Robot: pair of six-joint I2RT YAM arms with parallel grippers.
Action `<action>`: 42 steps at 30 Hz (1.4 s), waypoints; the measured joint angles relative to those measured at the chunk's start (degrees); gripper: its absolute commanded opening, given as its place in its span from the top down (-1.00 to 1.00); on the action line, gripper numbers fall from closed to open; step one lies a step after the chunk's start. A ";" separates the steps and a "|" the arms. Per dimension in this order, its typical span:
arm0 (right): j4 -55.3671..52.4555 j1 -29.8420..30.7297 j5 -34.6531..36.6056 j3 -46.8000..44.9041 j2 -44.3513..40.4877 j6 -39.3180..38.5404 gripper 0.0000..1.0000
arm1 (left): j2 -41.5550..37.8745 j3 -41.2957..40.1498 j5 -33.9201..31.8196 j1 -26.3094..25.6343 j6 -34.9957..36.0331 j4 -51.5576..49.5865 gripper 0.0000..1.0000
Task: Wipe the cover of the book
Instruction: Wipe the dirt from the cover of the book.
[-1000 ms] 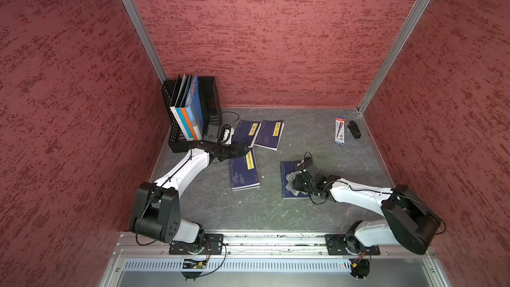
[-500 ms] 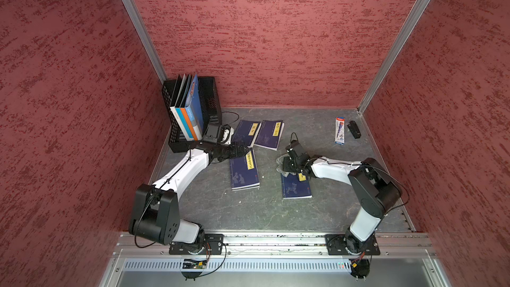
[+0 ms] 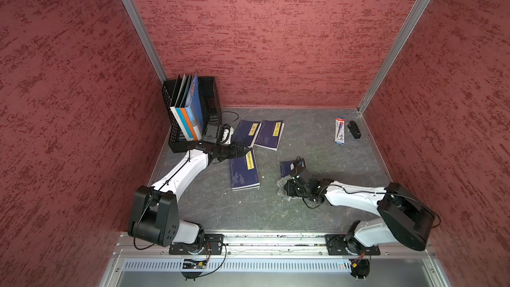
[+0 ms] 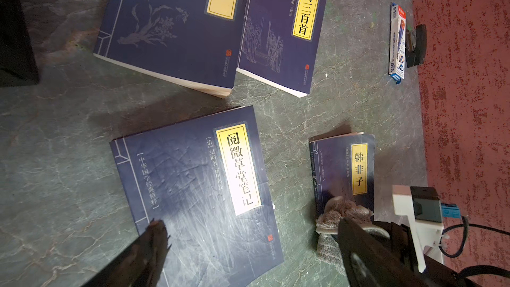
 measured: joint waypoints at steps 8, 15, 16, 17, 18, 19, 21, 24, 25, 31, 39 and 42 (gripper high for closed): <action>-1.62 -1.44 0.83 5.88 5.86 -0.76 0.56 | 0.00 0.00 -0.22 0.00 0.00 -0.07 -0.95; 1.81 -0.55 0.83 0.57 1.55 1.86 0.56 | -0.11 0.00 -0.72 0.04 0.02 -0.48 -0.95; 1.75 -0.13 0.94 -0.48 0.39 2.58 0.56 | -0.11 0.00 -0.85 0.04 0.02 -0.50 -0.95; 1.55 0.37 1.20 -1.22 -0.61 3.37 0.56 | -0.11 0.00 -0.90 0.04 0.02 -0.50 -0.95; 1.20 0.87 1.40 -1.75 -1.33 4.00 0.56 | -0.11 0.00 -0.90 0.04 0.02 -0.50 -0.95; 0.85 1.46 1.88 -2.25 -1.99 4.76 0.56 | -0.11 0.00 -0.94 0.04 0.02 -0.50 -0.95; 0.50 2.54 2.60 -2.93 -2.86 6.08 0.56 | -0.11 0.02 -0.98 0.04 0.02 -0.57 -0.95; 0.74 3.23 3.41 -3.65 -3.52 7.45 0.56 | -0.11 0.07 -1.09 0.04 0.02 -0.76 -0.95; 0.76 3.28 3.58 -3.61 -3.45 7.67 0.55 | -0.11 0.09 -1.11 0.04 0.02 -0.90 -0.95; 2.16 1.79 4.00 -1.18 0.85 7.50 0.53 | -0.11 0.17 -1.38 0.04 0.02 -1.81 -0.95; 9.18 -5.77 2.82 5.35 9.84 3.45 0.53 | -0.81 0.20 -1.55 0.04 0.02 -2.73 -0.95; 10.34 -8.70 2.19 8.48 13.16 1.16 0.53 | -1.86 0.20 -1.70 0.04 0.00 -2.89 -0.95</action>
